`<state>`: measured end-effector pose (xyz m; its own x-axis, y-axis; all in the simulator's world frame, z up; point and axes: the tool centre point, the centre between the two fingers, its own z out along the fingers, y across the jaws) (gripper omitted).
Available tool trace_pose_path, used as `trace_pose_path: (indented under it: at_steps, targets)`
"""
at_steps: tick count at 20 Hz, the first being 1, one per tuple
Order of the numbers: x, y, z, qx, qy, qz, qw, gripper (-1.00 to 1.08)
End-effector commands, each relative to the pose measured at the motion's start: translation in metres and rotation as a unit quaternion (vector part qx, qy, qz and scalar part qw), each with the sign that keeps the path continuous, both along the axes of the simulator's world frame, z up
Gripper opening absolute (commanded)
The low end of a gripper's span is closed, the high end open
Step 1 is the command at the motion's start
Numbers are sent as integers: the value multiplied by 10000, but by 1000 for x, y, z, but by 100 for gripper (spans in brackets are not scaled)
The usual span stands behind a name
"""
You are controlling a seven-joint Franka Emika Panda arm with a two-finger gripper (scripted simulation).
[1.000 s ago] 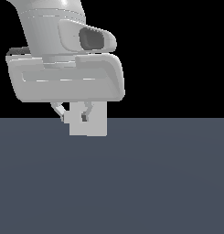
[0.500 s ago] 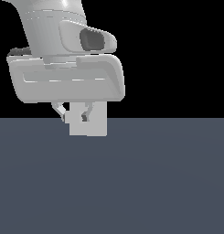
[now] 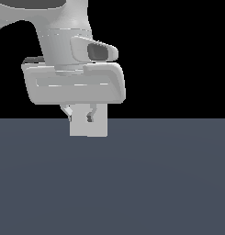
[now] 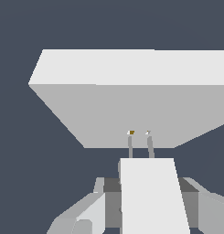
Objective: Plug the charger into the wall socket.
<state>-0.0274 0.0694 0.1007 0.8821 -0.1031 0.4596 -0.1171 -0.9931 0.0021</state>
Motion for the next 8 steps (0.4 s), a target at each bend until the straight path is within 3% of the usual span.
trace_pose_path:
  at_steps: [1,8]
  targets:
    - [9,-1,0,-3,-1,1,10000,-100]
    - [20,-2,0,5,2,-4,10000,-100]
